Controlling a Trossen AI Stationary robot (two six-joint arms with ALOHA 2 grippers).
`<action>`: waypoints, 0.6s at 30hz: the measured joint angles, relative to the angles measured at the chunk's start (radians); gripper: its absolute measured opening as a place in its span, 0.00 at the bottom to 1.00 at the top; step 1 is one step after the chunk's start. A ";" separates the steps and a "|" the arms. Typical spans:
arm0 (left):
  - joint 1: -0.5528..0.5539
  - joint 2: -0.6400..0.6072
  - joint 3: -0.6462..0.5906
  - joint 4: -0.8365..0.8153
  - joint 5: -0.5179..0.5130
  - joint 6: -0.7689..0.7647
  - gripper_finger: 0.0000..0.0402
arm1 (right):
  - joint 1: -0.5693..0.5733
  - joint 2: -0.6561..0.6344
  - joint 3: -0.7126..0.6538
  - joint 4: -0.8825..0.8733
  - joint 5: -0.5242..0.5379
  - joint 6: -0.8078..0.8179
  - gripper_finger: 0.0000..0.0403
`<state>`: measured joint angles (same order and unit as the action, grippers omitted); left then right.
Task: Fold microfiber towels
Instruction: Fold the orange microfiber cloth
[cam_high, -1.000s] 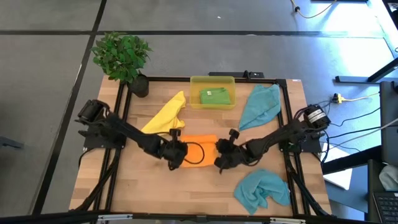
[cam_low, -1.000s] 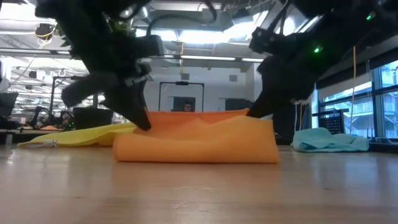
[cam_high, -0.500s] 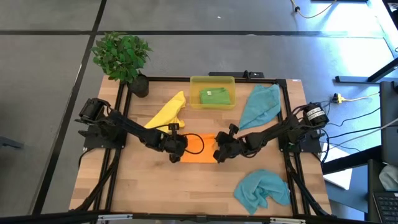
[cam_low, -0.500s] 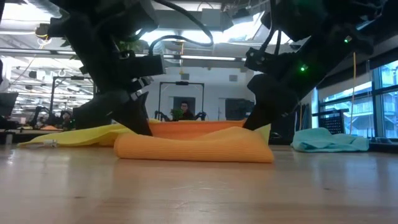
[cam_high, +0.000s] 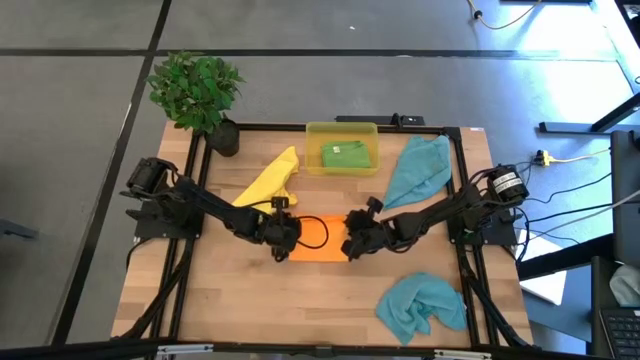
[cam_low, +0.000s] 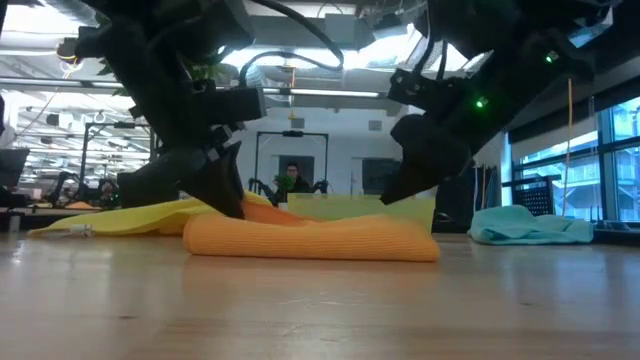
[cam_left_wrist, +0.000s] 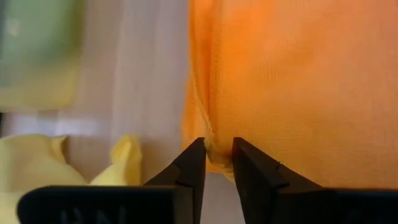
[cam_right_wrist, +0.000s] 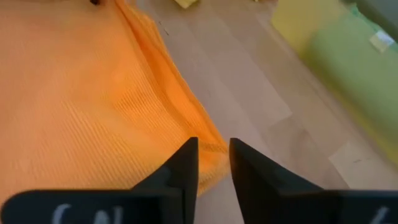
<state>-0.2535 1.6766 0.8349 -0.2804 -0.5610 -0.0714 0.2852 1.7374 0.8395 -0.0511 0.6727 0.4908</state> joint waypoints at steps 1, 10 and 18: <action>0.000 -0.005 0.000 -0.001 -0.014 0.003 0.18 | 0.000 0.000 0.010 -0.009 0.001 -0.004 0.26; -0.042 -0.175 0.001 -0.048 -0.077 -0.046 0.17 | 0.033 -0.041 0.082 -0.104 0.007 -0.101 0.29; -0.152 -0.277 -0.138 0.281 -0.075 -0.103 0.17 | 0.121 -0.194 -0.077 0.120 0.007 -0.103 0.20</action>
<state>-0.4051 1.4000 0.6968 0.0010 -0.6357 -0.1741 0.4059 1.5429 0.7626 0.0686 0.6797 0.3874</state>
